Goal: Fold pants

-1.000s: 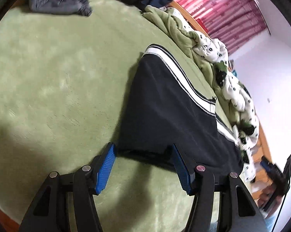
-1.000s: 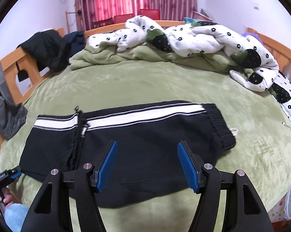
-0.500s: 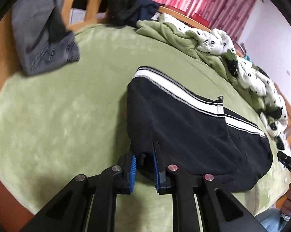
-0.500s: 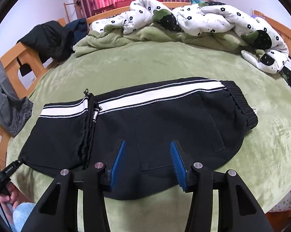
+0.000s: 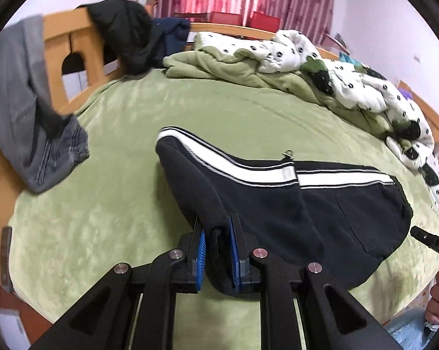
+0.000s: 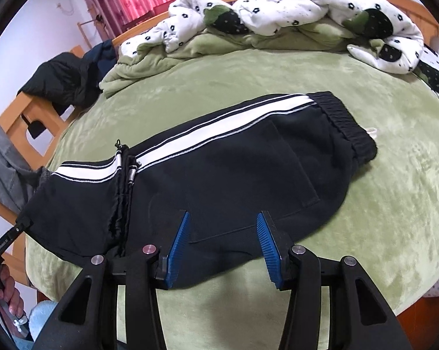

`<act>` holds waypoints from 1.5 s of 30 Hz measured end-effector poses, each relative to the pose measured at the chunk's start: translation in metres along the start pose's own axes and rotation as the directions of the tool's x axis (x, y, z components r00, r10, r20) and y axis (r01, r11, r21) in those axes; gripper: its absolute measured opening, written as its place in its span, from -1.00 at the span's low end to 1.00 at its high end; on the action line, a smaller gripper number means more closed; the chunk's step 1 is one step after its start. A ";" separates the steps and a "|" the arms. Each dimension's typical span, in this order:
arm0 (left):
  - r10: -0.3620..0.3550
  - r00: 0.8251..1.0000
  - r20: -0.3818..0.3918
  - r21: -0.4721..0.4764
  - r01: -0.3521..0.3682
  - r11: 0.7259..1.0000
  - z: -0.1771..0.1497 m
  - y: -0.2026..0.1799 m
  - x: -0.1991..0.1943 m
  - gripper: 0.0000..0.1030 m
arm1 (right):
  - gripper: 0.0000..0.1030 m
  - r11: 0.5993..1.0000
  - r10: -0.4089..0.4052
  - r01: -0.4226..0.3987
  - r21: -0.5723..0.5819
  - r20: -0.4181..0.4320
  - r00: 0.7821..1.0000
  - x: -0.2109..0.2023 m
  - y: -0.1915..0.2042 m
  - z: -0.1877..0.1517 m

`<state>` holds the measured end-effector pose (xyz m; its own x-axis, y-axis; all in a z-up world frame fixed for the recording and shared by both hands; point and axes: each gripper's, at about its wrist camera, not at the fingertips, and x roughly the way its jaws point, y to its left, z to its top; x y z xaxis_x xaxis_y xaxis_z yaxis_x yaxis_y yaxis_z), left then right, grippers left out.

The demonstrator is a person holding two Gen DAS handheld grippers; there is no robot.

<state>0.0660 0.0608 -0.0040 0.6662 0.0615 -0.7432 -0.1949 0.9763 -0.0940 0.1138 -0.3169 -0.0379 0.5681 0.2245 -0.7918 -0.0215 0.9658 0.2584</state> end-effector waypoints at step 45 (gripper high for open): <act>-0.214 0.976 -0.051 -0.251 0.195 0.948 -0.033 0.045 0.053 0.14 | 0.10 0.956 0.216 -0.234 -0.176 -0.116 0.969 0.038 0.093 0.005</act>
<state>0.0684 0.1010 -0.0693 0.6552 -0.1593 -0.7385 -0.2355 0.8857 -0.4001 0.1377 -0.2189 -0.0405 0.4504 0.4415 -0.7760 -0.2982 0.8937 0.3354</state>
